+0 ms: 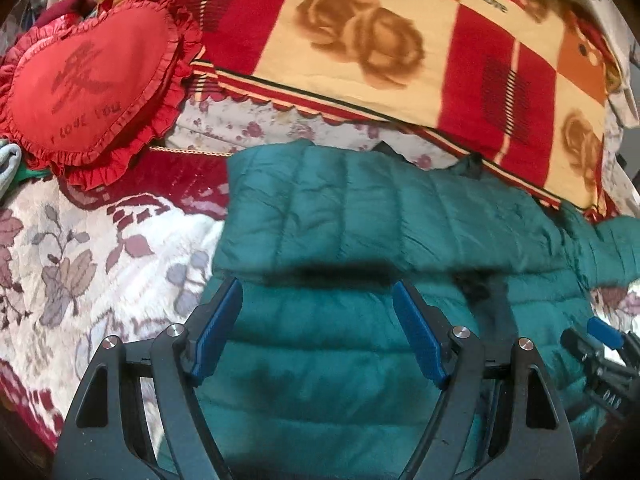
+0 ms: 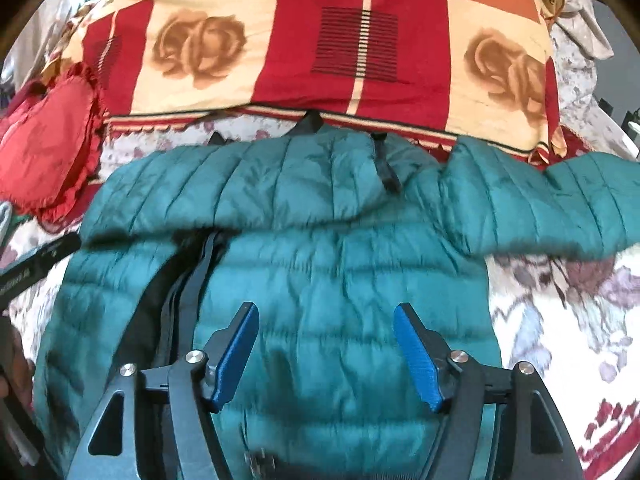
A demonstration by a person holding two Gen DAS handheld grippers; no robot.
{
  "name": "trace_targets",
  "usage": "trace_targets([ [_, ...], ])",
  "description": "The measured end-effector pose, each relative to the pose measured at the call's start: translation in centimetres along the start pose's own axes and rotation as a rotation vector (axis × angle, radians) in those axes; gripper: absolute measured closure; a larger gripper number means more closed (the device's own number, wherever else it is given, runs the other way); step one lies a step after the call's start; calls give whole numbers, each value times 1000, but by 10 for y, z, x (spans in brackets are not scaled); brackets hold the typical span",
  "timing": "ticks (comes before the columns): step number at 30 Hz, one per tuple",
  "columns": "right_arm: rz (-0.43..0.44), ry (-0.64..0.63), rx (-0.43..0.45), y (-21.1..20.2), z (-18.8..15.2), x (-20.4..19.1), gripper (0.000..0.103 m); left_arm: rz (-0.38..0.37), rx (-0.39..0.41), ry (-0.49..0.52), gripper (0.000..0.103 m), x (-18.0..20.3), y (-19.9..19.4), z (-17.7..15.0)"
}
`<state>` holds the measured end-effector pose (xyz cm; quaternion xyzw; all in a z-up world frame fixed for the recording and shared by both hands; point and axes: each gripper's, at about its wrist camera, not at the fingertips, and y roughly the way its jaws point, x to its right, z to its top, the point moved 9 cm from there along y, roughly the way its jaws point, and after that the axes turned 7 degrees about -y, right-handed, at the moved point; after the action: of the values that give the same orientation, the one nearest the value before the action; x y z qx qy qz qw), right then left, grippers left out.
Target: Fold large clothes
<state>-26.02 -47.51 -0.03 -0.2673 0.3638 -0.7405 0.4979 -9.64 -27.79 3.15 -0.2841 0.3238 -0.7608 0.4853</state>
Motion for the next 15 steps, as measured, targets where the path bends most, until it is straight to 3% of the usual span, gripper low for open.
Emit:
trace_targets([
  [8, 0, -10, -39, 4, -33, 6, 34, -2, -22, 32, 25, 26, -3, -30],
  [15, 21, 11, -8, -12, -33, 11, 34, 6, -29, 71, 25, 41, -1, -44],
])
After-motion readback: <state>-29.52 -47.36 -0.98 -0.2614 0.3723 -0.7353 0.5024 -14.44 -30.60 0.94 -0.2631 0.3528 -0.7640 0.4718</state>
